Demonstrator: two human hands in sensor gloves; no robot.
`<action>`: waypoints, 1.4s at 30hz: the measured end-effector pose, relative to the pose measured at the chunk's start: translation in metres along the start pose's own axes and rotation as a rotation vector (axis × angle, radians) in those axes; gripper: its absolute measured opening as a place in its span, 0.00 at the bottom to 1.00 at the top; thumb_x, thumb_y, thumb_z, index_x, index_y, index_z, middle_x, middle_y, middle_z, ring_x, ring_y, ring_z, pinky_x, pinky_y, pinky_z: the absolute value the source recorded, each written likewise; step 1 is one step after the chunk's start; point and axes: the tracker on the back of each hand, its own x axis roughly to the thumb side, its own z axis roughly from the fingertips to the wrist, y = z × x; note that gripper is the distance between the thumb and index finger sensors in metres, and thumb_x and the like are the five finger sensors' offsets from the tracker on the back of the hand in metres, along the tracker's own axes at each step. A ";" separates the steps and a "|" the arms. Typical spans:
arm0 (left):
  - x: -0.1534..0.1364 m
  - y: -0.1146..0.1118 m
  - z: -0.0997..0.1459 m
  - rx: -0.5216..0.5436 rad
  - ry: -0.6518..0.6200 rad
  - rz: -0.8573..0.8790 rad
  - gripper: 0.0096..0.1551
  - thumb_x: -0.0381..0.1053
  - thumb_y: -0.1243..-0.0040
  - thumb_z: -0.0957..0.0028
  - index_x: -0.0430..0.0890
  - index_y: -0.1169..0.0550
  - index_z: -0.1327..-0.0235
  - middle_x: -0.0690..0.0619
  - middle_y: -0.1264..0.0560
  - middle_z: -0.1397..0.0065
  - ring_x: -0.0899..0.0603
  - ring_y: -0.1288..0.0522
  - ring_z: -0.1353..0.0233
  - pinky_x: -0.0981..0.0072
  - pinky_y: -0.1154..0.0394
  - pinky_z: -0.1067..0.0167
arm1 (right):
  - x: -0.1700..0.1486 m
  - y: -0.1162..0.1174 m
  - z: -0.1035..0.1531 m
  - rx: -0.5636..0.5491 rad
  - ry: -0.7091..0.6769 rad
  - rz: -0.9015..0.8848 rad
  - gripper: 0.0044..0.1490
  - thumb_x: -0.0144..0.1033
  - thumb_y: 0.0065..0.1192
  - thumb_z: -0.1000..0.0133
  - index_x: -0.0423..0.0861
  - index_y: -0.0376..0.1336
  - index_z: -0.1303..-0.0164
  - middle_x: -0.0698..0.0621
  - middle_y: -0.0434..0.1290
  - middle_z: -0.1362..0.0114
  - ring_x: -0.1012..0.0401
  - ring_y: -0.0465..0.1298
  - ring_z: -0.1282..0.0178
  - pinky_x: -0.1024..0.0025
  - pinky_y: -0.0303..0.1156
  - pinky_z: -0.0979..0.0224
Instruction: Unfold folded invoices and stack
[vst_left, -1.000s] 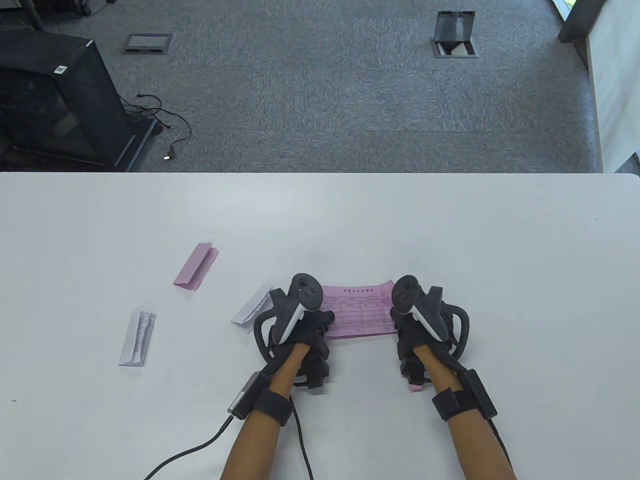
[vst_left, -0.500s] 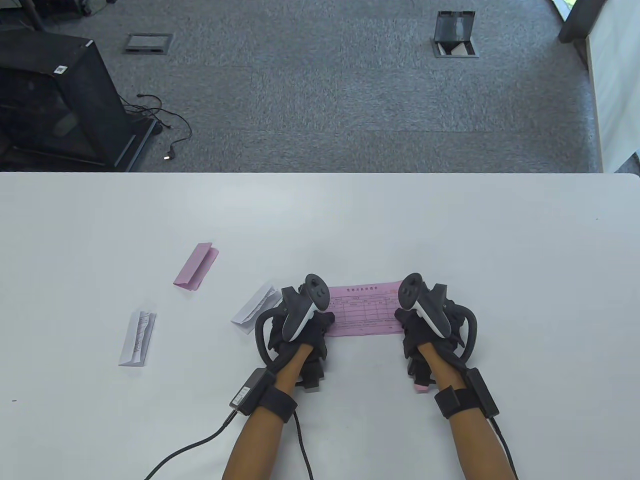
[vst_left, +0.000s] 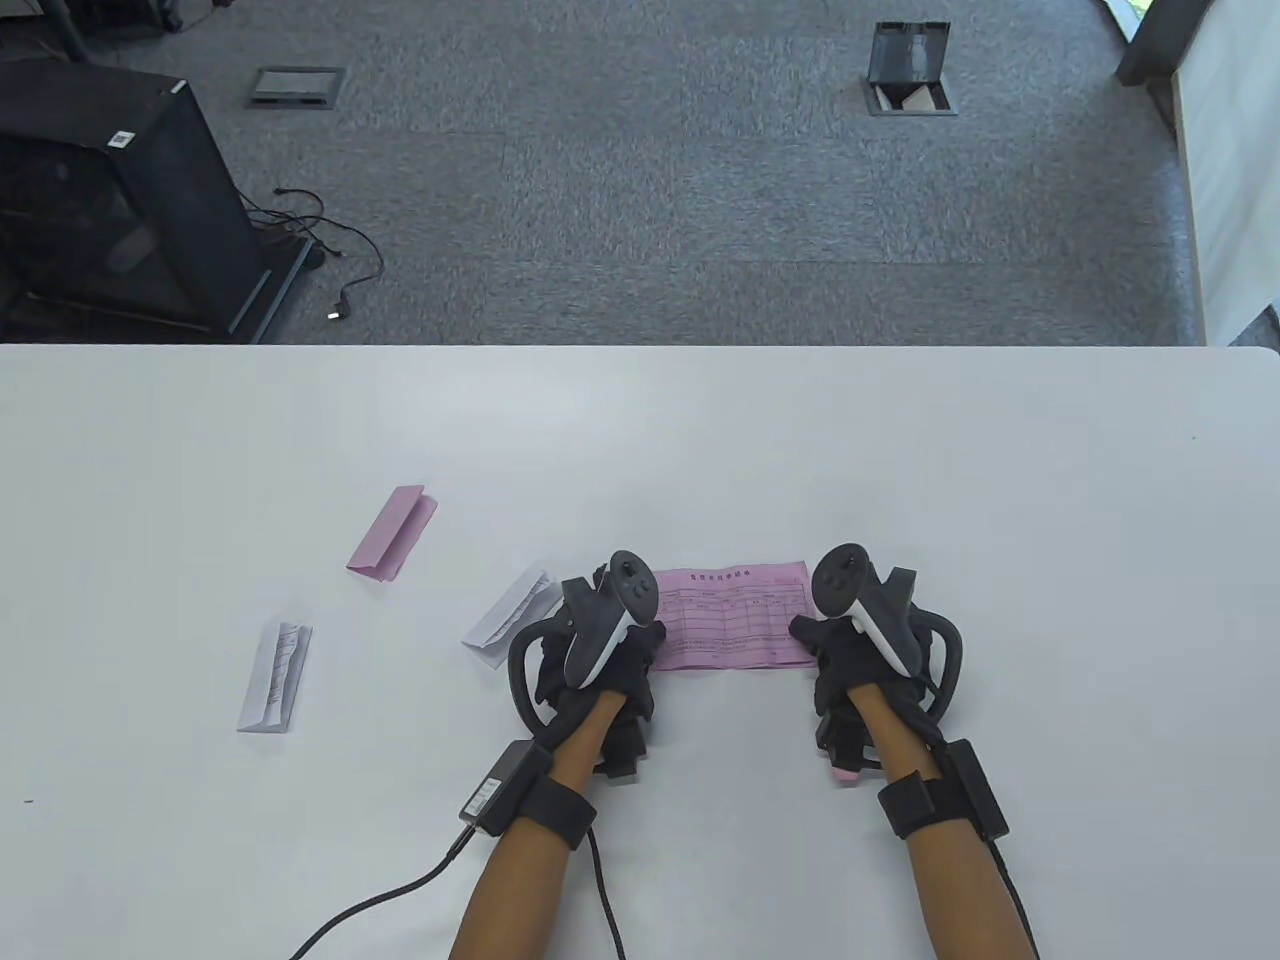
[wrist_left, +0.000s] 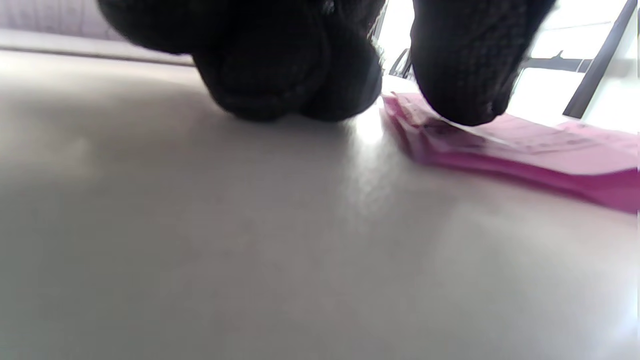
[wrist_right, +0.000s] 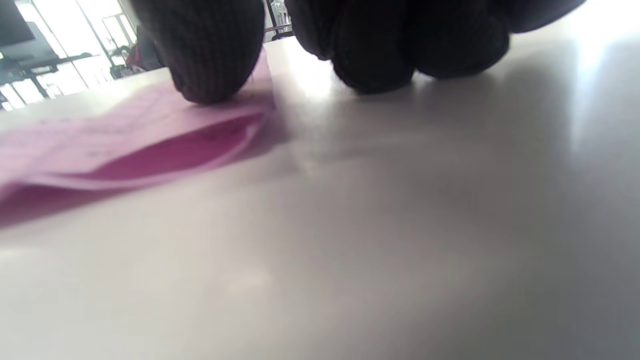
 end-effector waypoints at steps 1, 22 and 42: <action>-0.002 0.004 0.003 0.017 -0.012 0.012 0.49 0.63 0.30 0.56 0.48 0.34 0.22 0.48 0.16 0.47 0.45 0.18 0.53 0.59 0.22 0.54 | -0.004 -0.003 0.002 0.010 -0.010 -0.049 0.42 0.57 0.62 0.51 0.50 0.55 0.30 0.45 0.72 0.40 0.46 0.72 0.42 0.38 0.58 0.28; -0.100 0.031 -0.012 -0.163 0.155 0.036 0.59 0.64 0.31 0.55 0.53 0.49 0.16 0.40 0.42 0.12 0.27 0.42 0.18 0.28 0.45 0.24 | -0.062 -0.011 0.057 -0.082 -0.183 -0.151 0.40 0.57 0.57 0.48 0.50 0.55 0.29 0.42 0.70 0.34 0.43 0.69 0.36 0.35 0.56 0.28; -0.117 0.062 0.032 0.273 0.035 0.283 0.20 0.54 0.29 0.52 0.51 0.15 0.49 0.47 0.13 0.46 0.43 0.17 0.46 0.48 0.21 0.44 | -0.032 -0.009 0.084 -0.038 -0.378 -0.248 0.37 0.55 0.56 0.47 0.50 0.56 0.30 0.44 0.71 0.36 0.45 0.71 0.38 0.37 0.58 0.28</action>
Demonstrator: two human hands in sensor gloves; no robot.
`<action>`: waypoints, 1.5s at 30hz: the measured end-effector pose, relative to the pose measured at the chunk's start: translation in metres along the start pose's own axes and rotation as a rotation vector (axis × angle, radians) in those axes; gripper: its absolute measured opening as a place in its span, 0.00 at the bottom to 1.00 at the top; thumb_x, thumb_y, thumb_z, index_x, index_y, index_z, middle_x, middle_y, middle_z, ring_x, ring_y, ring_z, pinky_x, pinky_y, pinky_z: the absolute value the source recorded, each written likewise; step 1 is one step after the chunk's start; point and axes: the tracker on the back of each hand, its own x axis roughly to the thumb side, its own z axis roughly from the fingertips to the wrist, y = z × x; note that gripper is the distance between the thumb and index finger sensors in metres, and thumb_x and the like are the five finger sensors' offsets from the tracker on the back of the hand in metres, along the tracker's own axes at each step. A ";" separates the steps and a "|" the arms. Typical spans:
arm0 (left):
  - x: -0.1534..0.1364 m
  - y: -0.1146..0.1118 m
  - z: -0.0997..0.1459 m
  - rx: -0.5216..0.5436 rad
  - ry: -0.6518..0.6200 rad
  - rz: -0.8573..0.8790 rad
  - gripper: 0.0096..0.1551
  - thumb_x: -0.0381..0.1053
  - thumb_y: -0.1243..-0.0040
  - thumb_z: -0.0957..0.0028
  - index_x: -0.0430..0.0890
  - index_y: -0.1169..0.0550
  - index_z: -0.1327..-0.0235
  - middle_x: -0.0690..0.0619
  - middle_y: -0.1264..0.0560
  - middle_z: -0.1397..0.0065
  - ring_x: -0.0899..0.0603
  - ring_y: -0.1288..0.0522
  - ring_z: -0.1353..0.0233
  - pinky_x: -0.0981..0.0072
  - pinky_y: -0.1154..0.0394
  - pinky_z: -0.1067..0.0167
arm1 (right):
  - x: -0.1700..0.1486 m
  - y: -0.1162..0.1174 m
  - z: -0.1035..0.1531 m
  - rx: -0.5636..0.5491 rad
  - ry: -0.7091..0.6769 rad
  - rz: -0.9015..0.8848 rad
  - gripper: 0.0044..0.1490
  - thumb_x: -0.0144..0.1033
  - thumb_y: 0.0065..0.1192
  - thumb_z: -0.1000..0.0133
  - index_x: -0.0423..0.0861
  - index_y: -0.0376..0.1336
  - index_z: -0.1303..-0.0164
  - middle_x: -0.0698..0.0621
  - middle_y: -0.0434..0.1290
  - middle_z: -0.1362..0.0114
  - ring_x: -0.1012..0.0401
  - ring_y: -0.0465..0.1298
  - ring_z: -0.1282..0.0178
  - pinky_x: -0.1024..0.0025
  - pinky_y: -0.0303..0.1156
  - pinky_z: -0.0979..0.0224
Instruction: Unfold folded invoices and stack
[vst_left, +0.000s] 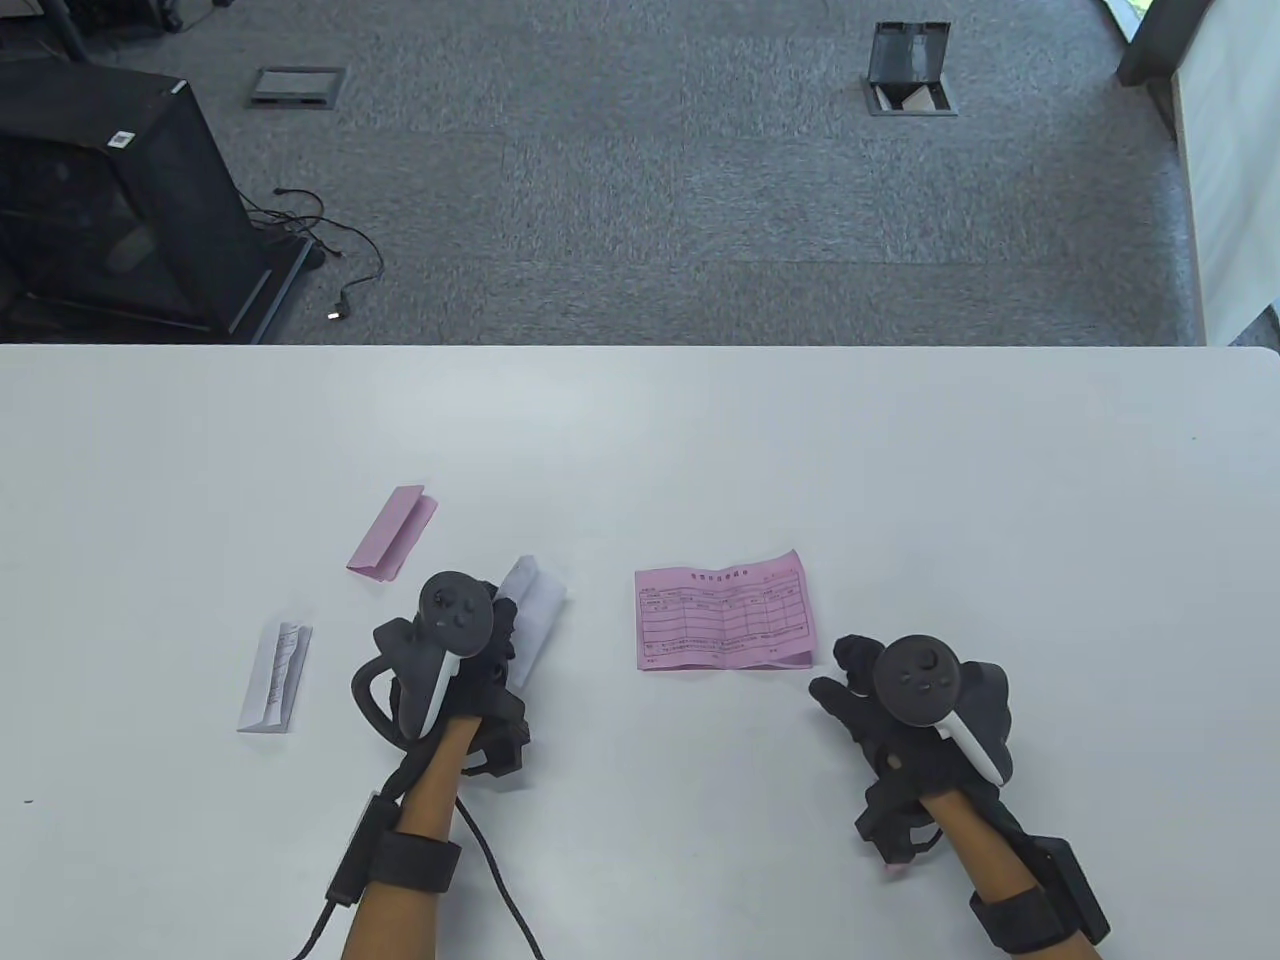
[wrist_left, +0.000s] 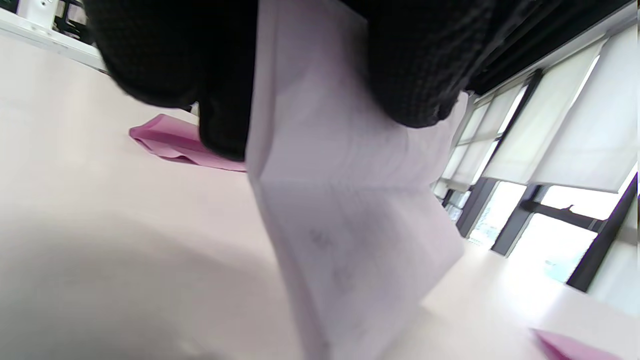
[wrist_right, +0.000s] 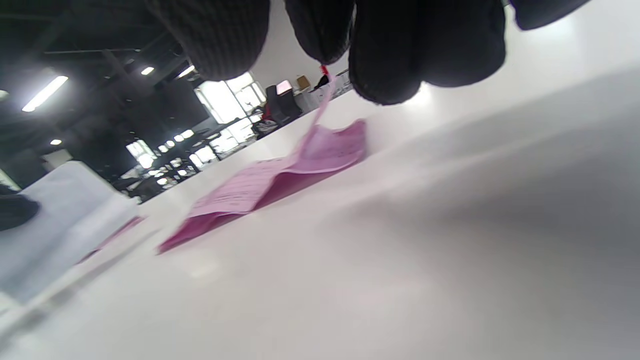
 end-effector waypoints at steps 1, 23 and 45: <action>0.002 0.001 0.006 -0.005 -0.012 0.047 0.20 0.54 0.28 0.53 0.51 0.15 0.49 0.47 0.13 0.46 0.43 0.17 0.46 0.48 0.21 0.45 | 0.007 0.001 0.003 0.011 -0.032 -0.035 0.37 0.55 0.56 0.47 0.50 0.56 0.30 0.45 0.71 0.36 0.45 0.71 0.38 0.37 0.58 0.28; 0.078 -0.071 0.097 -0.434 -0.302 0.621 0.23 0.53 0.27 0.52 0.53 0.22 0.44 0.48 0.17 0.40 0.42 0.20 0.41 0.48 0.23 0.43 | 0.047 0.039 0.025 0.195 -0.044 -0.661 0.50 0.64 0.52 0.49 0.43 0.50 0.26 0.40 0.70 0.33 0.41 0.71 0.35 0.38 0.61 0.31; 0.064 -0.078 0.099 -0.554 -0.275 0.703 0.21 0.50 0.34 0.46 0.49 0.21 0.40 0.43 0.19 0.37 0.39 0.20 0.40 0.46 0.23 0.44 | 0.037 0.049 0.015 0.323 -0.102 -0.731 0.41 0.49 0.55 0.45 0.44 0.49 0.25 0.39 0.71 0.34 0.42 0.71 0.35 0.39 0.61 0.29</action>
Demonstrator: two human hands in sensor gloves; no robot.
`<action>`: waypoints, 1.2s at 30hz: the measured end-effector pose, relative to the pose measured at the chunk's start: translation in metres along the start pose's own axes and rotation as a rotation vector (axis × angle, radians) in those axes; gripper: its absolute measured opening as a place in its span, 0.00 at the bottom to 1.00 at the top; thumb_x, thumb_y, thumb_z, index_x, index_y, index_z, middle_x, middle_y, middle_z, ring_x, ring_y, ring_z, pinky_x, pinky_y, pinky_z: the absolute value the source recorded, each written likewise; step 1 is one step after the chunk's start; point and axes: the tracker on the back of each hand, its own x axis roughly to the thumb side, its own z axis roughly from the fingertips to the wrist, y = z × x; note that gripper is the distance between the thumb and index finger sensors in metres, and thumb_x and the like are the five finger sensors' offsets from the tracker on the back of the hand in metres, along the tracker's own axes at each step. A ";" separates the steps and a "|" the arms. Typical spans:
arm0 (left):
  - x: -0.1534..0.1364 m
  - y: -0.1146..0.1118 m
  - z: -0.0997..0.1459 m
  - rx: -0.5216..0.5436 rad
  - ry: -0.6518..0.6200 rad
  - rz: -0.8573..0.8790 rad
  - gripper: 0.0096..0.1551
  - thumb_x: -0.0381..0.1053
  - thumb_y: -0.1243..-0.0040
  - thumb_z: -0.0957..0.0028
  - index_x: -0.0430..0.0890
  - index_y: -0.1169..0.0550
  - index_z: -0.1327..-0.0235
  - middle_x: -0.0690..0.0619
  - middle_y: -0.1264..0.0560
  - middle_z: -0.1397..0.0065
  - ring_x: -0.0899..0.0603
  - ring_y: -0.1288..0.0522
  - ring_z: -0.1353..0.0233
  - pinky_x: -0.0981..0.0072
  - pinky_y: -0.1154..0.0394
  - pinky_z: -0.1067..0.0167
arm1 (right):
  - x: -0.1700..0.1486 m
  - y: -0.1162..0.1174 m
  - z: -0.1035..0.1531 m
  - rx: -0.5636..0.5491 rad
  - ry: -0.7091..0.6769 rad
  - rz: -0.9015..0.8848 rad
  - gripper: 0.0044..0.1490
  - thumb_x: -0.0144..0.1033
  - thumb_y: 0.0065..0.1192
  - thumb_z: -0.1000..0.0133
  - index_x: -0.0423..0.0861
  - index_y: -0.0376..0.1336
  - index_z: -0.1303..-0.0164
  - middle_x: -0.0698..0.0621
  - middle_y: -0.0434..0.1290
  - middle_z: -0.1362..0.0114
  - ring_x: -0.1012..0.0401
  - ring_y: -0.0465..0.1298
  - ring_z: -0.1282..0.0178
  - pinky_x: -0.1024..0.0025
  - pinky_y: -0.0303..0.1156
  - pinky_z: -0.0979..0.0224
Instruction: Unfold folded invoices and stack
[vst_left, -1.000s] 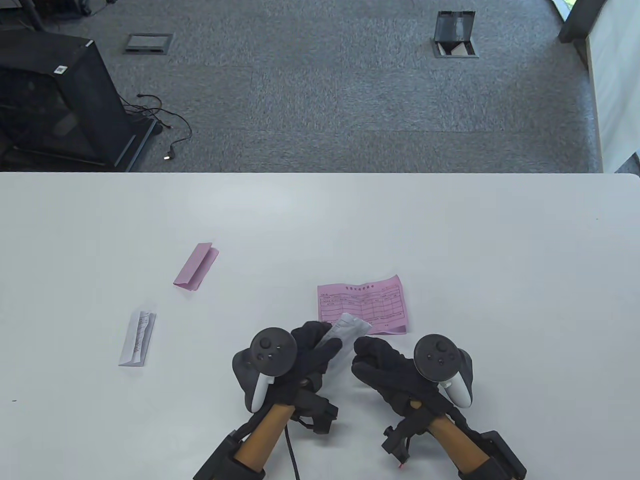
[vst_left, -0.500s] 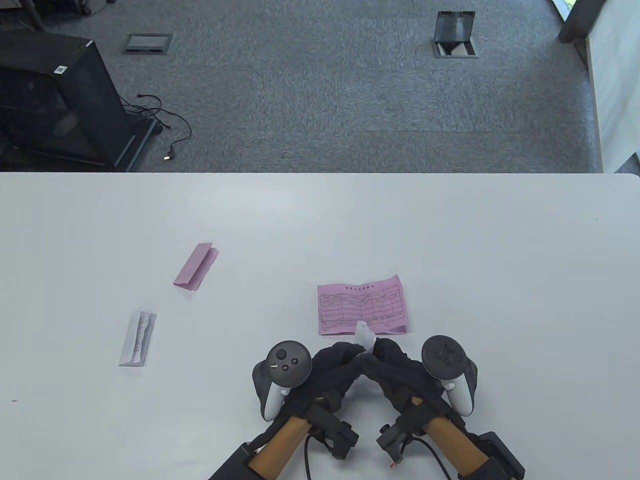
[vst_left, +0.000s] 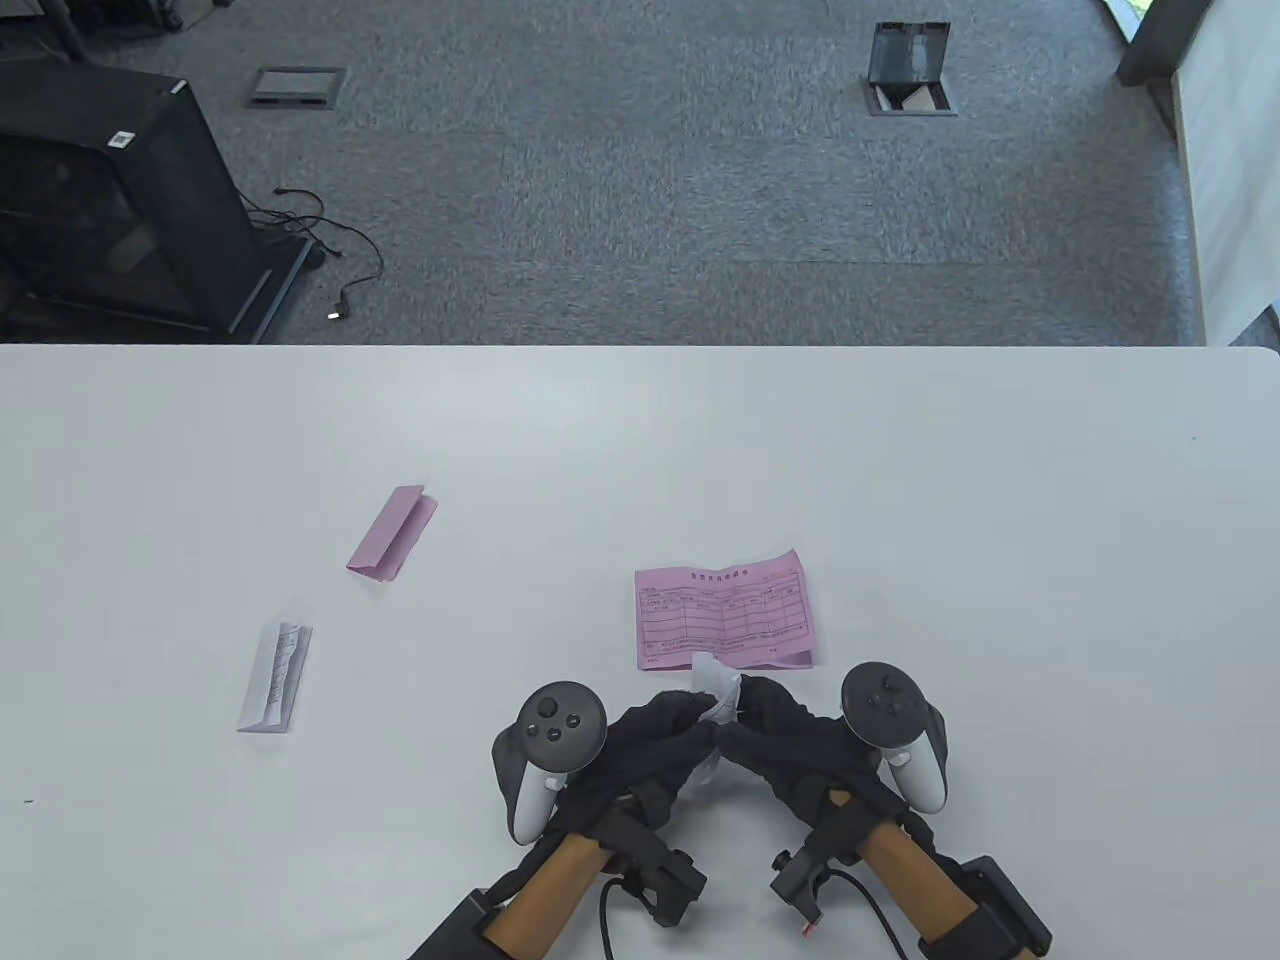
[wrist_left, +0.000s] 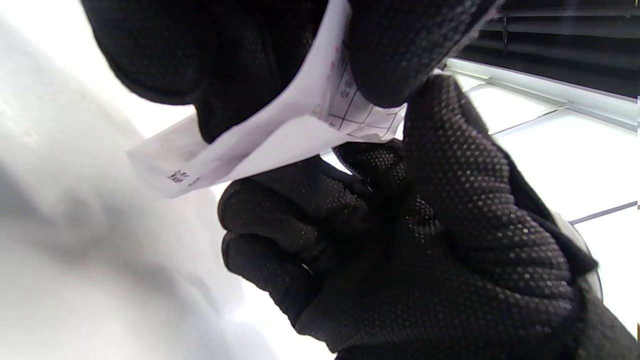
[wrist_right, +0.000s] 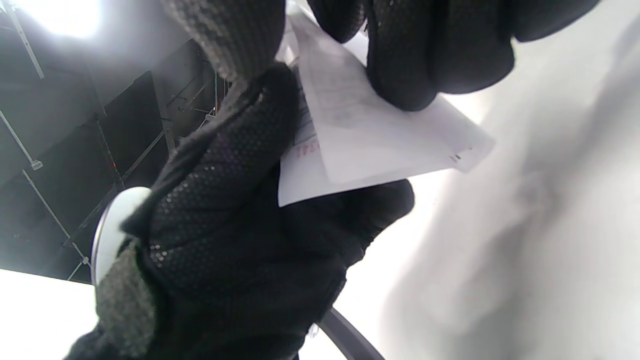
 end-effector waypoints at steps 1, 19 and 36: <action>-0.001 0.000 0.000 -0.004 0.002 0.012 0.22 0.50 0.33 0.47 0.49 0.21 0.40 0.43 0.19 0.37 0.39 0.20 0.39 0.46 0.23 0.43 | -0.001 0.000 0.000 -0.010 0.004 -0.009 0.40 0.47 0.55 0.44 0.44 0.51 0.26 0.40 0.72 0.35 0.42 0.72 0.35 0.39 0.61 0.29; -0.008 0.026 0.010 0.151 0.074 0.028 0.22 0.52 0.32 0.47 0.48 0.22 0.42 0.43 0.17 0.40 0.40 0.19 0.42 0.47 0.23 0.45 | 0.003 -0.041 0.009 -0.299 0.071 0.162 0.25 0.41 0.55 0.44 0.42 0.65 0.41 0.49 0.81 0.50 0.49 0.80 0.48 0.46 0.68 0.34; -0.011 0.021 0.011 0.084 0.220 -0.442 0.26 0.49 0.29 0.49 0.43 0.22 0.40 0.45 0.13 0.52 0.42 0.16 0.53 0.50 0.21 0.54 | 0.001 -0.046 0.013 -0.297 0.154 0.675 0.24 0.44 0.58 0.45 0.42 0.68 0.46 0.51 0.82 0.57 0.52 0.82 0.54 0.48 0.69 0.35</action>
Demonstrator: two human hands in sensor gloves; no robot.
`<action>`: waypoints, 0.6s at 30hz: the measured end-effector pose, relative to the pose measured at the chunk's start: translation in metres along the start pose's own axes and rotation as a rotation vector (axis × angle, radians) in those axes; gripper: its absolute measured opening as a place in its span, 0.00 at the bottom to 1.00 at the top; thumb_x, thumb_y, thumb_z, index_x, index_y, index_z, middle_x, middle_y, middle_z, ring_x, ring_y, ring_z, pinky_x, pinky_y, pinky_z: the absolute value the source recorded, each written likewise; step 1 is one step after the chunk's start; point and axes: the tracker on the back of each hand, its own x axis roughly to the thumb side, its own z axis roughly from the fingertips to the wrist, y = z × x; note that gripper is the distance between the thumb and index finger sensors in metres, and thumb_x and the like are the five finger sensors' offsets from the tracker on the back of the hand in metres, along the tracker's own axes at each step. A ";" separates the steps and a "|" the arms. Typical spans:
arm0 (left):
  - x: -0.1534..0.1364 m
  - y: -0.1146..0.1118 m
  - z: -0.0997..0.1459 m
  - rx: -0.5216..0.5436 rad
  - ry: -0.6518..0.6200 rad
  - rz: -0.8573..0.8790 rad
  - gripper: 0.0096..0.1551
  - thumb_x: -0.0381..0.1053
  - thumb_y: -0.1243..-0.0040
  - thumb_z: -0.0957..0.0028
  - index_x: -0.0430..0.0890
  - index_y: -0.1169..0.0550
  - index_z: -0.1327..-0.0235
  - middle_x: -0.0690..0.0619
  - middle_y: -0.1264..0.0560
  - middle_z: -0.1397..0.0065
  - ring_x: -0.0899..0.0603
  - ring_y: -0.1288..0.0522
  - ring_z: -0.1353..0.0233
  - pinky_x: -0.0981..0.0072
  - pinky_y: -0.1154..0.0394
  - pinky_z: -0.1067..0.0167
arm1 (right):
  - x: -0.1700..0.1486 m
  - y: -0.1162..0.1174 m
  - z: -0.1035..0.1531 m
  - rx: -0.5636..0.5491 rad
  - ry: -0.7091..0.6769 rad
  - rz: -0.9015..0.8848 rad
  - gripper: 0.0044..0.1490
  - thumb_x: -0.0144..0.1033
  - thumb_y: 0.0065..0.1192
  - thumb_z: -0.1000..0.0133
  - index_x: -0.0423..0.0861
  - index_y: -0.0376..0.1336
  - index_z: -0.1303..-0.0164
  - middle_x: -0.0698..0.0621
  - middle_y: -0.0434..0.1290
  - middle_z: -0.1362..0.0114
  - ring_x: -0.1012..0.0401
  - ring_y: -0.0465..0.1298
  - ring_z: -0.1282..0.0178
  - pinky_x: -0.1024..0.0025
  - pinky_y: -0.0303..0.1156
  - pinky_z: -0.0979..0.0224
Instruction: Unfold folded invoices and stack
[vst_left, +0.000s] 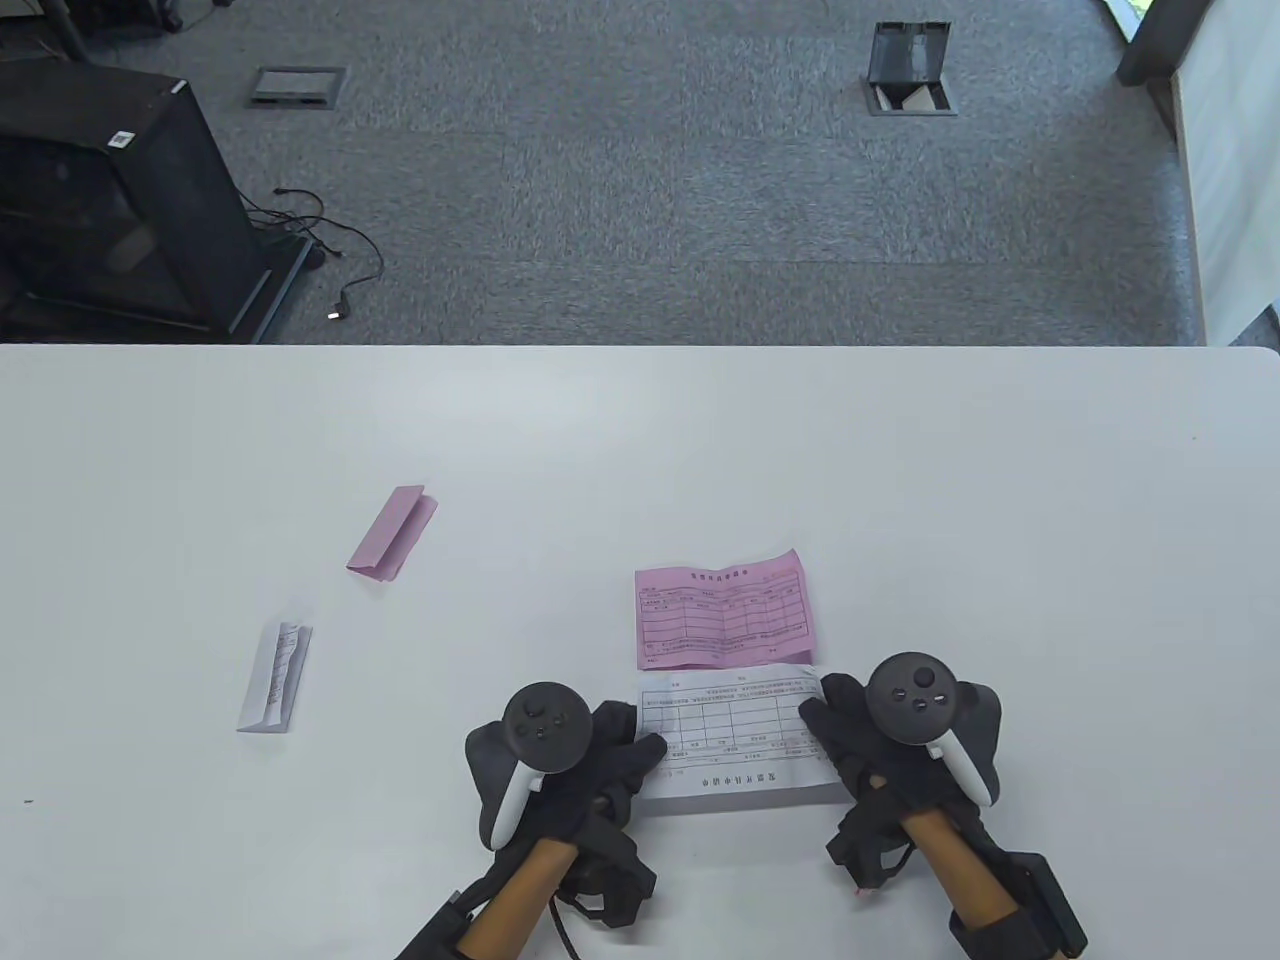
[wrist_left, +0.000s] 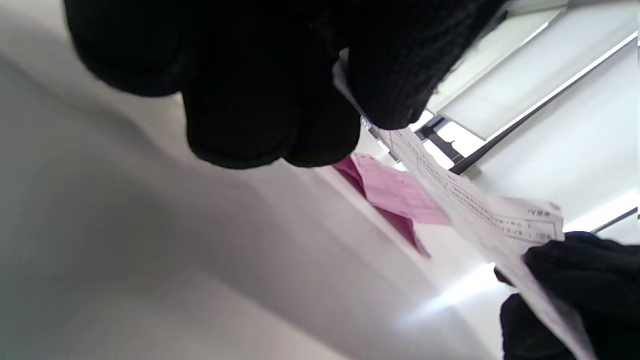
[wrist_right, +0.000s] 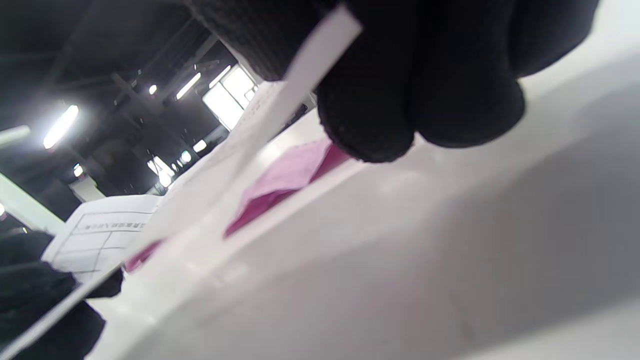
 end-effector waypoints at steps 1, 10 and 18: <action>0.001 -0.003 0.000 -0.008 -0.001 -0.044 0.27 0.49 0.29 0.49 0.43 0.23 0.39 0.45 0.13 0.52 0.42 0.16 0.52 0.50 0.21 0.53 | 0.001 0.002 0.000 0.007 0.000 0.039 0.24 0.44 0.58 0.46 0.42 0.68 0.46 0.51 0.82 0.57 0.52 0.82 0.54 0.48 0.69 0.35; 0.028 -0.025 0.004 0.021 -0.031 -0.550 0.43 0.54 0.27 0.52 0.42 0.32 0.27 0.50 0.17 0.51 0.46 0.19 0.54 0.52 0.22 0.51 | 0.011 0.014 0.002 0.013 -0.014 0.261 0.24 0.45 0.59 0.46 0.43 0.69 0.47 0.51 0.82 0.58 0.52 0.82 0.56 0.48 0.69 0.35; 0.031 -0.029 0.011 0.104 -0.023 -0.739 0.62 0.63 0.30 0.56 0.49 0.51 0.17 0.45 0.28 0.29 0.38 0.27 0.33 0.45 0.30 0.34 | 0.013 0.015 0.003 0.009 -0.010 0.312 0.24 0.45 0.59 0.46 0.43 0.69 0.47 0.51 0.82 0.59 0.53 0.82 0.57 0.49 0.70 0.36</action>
